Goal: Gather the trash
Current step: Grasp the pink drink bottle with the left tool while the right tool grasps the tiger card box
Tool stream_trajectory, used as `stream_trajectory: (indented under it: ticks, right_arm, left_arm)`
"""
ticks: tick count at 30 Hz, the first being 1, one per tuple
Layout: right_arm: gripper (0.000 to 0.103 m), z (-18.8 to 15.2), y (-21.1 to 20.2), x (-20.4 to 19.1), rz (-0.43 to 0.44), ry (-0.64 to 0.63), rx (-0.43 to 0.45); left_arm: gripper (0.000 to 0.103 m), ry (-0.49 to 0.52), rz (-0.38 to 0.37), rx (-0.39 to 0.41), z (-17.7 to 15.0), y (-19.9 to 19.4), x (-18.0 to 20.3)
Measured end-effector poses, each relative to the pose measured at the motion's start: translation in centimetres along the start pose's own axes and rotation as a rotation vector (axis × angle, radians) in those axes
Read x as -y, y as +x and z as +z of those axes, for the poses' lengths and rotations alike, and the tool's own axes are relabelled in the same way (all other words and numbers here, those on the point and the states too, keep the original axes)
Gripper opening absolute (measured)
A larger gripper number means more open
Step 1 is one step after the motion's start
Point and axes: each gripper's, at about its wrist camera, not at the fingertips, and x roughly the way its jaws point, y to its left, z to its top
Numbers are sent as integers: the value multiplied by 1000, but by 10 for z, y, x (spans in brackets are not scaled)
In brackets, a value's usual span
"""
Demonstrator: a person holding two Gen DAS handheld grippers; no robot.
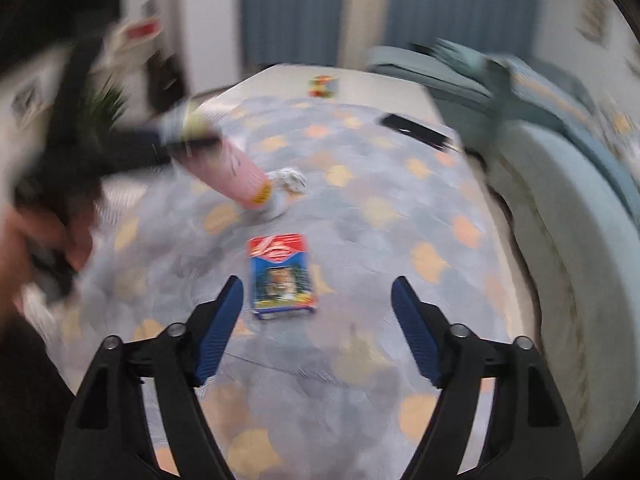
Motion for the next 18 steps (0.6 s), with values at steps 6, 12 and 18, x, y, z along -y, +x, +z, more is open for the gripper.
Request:
stream_trajectory:
  ticks: [6,12,18]
  right_arm:
    - [73,-1,63,-24,77,-81,-114]
    - [75,7,103,-36,19,-107,-149]
    - [76,10,132,-29,-6,-67,-192]
  left_arm:
    - [49,-30,45,94,-5,-63,-17]
    - [49,-100,27,102,-10,-78,-34]
    - [49,-100,22,89,-13,-70,-30]
